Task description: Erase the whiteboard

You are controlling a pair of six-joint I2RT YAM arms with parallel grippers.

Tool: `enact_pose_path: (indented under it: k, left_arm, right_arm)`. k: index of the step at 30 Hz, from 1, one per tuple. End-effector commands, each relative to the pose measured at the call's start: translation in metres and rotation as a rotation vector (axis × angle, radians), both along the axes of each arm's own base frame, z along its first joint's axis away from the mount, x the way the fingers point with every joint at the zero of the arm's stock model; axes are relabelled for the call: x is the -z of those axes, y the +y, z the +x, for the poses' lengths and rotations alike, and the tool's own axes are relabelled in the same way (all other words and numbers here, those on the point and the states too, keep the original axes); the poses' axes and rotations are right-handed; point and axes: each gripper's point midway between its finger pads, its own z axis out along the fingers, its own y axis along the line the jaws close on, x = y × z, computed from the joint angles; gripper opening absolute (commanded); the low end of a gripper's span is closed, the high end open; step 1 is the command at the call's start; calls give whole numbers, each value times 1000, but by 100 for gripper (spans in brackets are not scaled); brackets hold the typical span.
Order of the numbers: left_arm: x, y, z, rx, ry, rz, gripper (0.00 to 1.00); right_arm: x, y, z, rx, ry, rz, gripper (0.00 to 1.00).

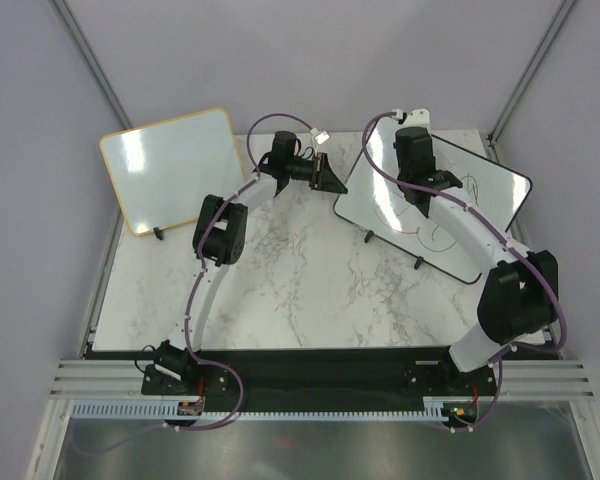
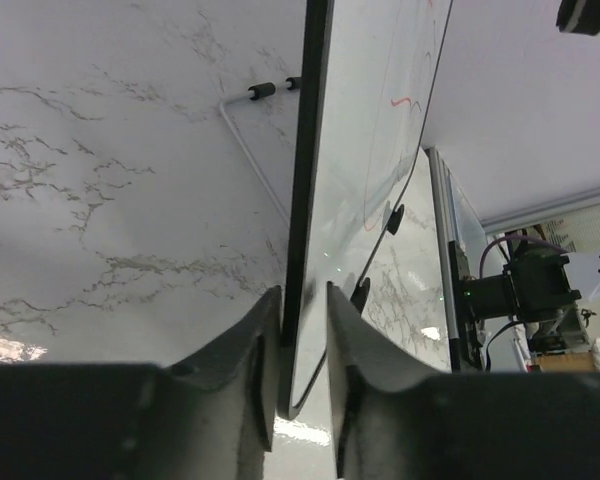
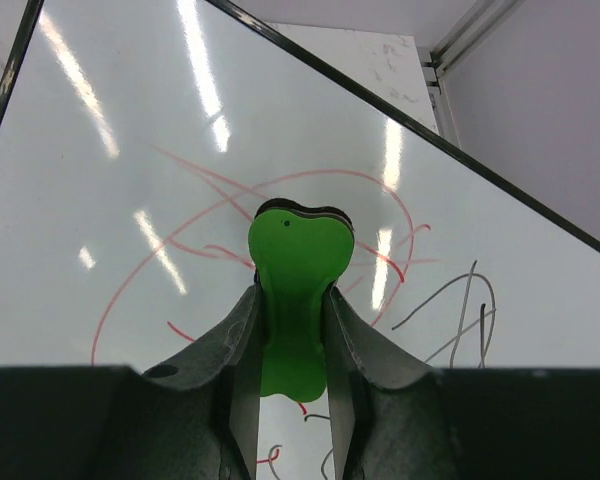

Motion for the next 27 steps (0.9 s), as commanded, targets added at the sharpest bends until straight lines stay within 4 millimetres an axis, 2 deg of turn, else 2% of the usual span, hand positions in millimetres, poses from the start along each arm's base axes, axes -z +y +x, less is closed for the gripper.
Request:
enact_pose_path:
  k: [1,3,6,7,13,18,21,22,25,27]
  left_arm:
    - [-9,-4,-6,52,-45,-38,25]
    - [-9,-4,-6,51,-52,-40,22]
    - [-7,-3,-5,50,-73,-32,10]
    - [-4,-2,-3,42,-80,-27,2]
    - [13,8,11,-23,-50,16,2]
    - [16,15,27,-93,-39,65,2]
    - [17,15,29,-105,-39,79,2]
    - [19,14,28,-104,-36,80,2]
    - [18,14,27,-101,-36,79,2]
    - [17,14,26,-94,-37,76,2]
  right_arm:
    - [-17,-5,23,27,-42,-61,0]
    - [-15,-3,33,12,-66,-48,0]
    - [-14,-3,43,-7,-90,-45,0]
    - [-8,-3,45,-6,-78,-57,0]
    - [1,-6,50,-12,-57,-106,0]
    - [9,-12,52,-23,-56,-134,0]
    - [29,-1,58,-79,-15,-129,0]
    - [43,4,60,-104,13,-129,0]
    - [66,18,59,-147,54,-119,0]
    - [77,35,59,-218,76,-93,0]
